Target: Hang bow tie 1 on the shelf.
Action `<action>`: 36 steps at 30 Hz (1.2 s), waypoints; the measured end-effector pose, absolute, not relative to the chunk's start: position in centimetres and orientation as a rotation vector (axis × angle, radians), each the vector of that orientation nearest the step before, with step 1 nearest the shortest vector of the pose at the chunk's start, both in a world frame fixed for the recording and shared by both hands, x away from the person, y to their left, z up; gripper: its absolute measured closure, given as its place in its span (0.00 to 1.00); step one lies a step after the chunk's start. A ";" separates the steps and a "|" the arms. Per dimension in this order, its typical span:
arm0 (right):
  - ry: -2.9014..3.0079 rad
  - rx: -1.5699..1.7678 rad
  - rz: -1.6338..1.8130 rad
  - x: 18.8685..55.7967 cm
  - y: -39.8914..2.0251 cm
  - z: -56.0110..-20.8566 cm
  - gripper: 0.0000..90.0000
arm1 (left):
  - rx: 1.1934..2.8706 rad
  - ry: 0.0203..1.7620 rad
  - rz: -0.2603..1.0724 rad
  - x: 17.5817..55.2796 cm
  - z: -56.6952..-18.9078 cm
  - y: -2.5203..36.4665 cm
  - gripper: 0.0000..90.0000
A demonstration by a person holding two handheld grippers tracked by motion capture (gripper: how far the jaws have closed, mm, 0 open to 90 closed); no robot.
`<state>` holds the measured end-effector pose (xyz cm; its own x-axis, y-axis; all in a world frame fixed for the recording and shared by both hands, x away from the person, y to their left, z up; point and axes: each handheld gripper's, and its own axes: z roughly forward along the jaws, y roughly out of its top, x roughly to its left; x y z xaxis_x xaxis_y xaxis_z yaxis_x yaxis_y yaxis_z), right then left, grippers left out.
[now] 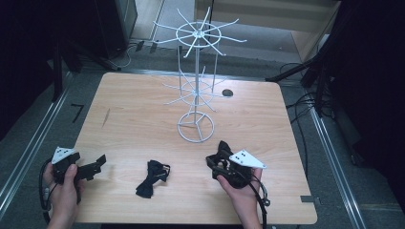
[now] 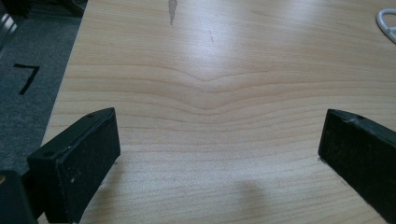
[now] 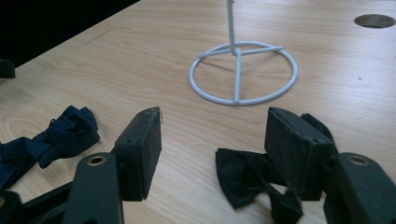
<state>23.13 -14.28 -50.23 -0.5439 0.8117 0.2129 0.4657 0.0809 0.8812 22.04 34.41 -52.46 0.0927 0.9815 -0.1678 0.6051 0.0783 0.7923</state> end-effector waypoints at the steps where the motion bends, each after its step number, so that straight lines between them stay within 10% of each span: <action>1: 2.037 1.264 1.453 23.2 -14.0 -50.2 0.43 | 1.616 1.600 0.631 22.0 -52.4 34.4 0.00; 36: 2.197 1.190 1.461 23.6 -5.8 -51.6 0.52 | 1.671 1.586 0.659 22.2 -52.5 33.8 0.00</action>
